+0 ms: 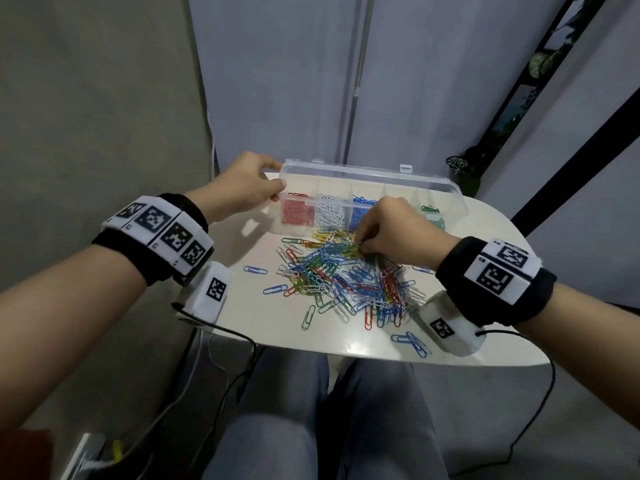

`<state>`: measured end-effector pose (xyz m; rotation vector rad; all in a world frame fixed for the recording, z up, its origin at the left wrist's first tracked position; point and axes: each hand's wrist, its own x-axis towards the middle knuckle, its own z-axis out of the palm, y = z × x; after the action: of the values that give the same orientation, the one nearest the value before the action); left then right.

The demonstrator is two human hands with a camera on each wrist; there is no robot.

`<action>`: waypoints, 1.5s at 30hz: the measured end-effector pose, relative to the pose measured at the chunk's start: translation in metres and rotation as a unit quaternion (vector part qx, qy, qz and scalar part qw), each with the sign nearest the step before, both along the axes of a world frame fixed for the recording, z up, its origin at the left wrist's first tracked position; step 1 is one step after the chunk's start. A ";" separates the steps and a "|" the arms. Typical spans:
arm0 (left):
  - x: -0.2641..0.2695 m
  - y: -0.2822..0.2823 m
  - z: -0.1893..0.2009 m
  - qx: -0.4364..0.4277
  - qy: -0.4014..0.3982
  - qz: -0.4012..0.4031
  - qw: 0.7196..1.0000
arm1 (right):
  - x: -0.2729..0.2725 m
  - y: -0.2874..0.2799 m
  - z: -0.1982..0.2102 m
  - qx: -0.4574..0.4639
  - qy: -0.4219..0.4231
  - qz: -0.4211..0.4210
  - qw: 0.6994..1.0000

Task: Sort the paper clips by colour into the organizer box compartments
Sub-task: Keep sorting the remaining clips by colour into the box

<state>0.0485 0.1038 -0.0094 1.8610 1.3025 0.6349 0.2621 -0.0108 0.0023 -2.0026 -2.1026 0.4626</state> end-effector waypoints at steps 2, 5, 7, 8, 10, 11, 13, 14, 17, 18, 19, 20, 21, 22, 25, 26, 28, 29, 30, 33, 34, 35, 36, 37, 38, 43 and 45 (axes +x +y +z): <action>-0.003 0.003 -0.003 0.007 0.015 -0.002 1.000 | 0.007 0.002 0.003 0.013 0.053 -0.027 0.998; -0.013 0.010 -0.010 -0.008 0.031 0.009 0.999 | 0.016 0.000 0.009 -0.025 0.200 -0.082 0.976; -0.022 0.016 -0.014 -0.008 0.018 0.038 0.999 | 0.021 -0.002 0.015 -0.057 0.304 -0.102 0.946; -0.027 0.018 -0.014 -0.003 0.027 0.050 0.998 | 0.024 -0.003 0.018 -0.073 0.350 -0.108 0.928; -0.035 0.024 -0.015 -0.002 0.122 0.051 0.991 | 0.029 -0.003 0.023 -0.107 0.426 -0.121 0.890; -0.038 0.026 -0.015 -0.015 0.188 0.037 0.981 | 0.031 -0.003 0.025 -0.119 0.453 -0.127 0.874; -0.044 0.027 -0.019 -0.060 0.275 0.010 0.960 | 0.033 -0.002 0.028 -0.129 0.485 -0.139 0.854; -0.046 0.026 -0.020 -0.089 0.282 0.006 0.955 | 0.033 -0.002 0.030 -0.131 0.494 -0.144 0.848; -0.050 0.024 -0.029 -0.124 0.295 0.005 0.948 | 0.034 0.000 0.033 -0.134 0.505 -0.152 0.839; -0.050 0.022 -0.030 -0.128 0.306 0.009 0.943 | 0.035 0.000 0.034 -0.136 0.506 -0.152 0.838; -0.051 0.021 -0.032 -0.134 0.313 0.015 0.940 | 0.034 0.000 0.034 -0.139 0.505 -0.151 0.838; -0.051 0.021 -0.033 -0.144 0.314 0.014 0.938 | 0.034 0.000 0.034 -0.141 0.506 -0.150 0.838; -0.051 0.020 -0.032 -0.156 0.315 0.011 0.936 | 0.033 0.001 0.034 -0.143 0.507 -0.151 0.837; -0.052 0.023 -0.034 -0.167 0.317 0.007 0.933 | 0.033 0.001 0.034 -0.144 0.509 -0.153 0.835; -0.051 0.024 -0.033 -0.189 0.313 -0.002 0.931 | 0.030 0.002 0.035 -0.145 0.512 -0.157 0.832; -0.052 0.025 -0.033 -0.190 0.311 0.000 0.931 | 0.029 0.003 0.037 -0.145 0.512 -0.157 0.832; -0.051 0.024 -0.033 -0.176 0.319 0.000 0.931 | 0.027 0.005 0.039 -0.143 0.512 -0.158 0.832; -0.049 0.023 -0.031 -0.157 0.333 -0.001 0.930 | 0.027 0.006 0.040 -0.142 0.512 -0.158 0.832; -0.047 0.023 -0.029 -0.130 0.351 -0.002 0.927 | 0.027 0.007 0.041 -0.140 0.512 -0.159 0.832; -0.034 0.018 -0.016 -0.011 0.347 0.004 0.938 | 0.030 0.008 0.044 -0.140 0.509 -0.160 0.834; -0.030 0.016 -0.010 0.018 0.309 0.009 0.951 | 0.032 0.008 0.045 -0.141 0.509 -0.160 0.834; -0.025 0.013 -0.003 0.031 0.253 0.008 0.967 | 0.034 0.007 0.045 -0.143 0.509 -0.161 0.834; -0.020 0.011 0.004 0.024 0.183 0.006 0.983 | 0.036 0.006 0.046 -0.143 0.510 -0.163 0.832; -0.015 0.008 0.009 0.000 0.114 -0.001 0.993 | 0.038 0.005 0.046 -0.143 0.512 -0.165 0.830; -0.010 0.006 0.013 -0.021 0.063 -0.009 0.998 | 0.040 0.004 0.046 -0.143 0.513 -0.169 0.829; 0.006 0.004 0.022 0.032 0.112 -0.024 0.993 | 0.044 -0.001 0.044 -0.133 0.488 -0.166 0.846; 0.007 0.003 0.021 0.046 0.135 -0.027 0.989 | 0.046 -0.003 0.044 -0.118 0.464 -0.162 0.863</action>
<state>0.0553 0.1072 0.0111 2.1079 1.4069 0.4317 0.3081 -0.0133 0.0466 -1.6469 -1.1303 1.3327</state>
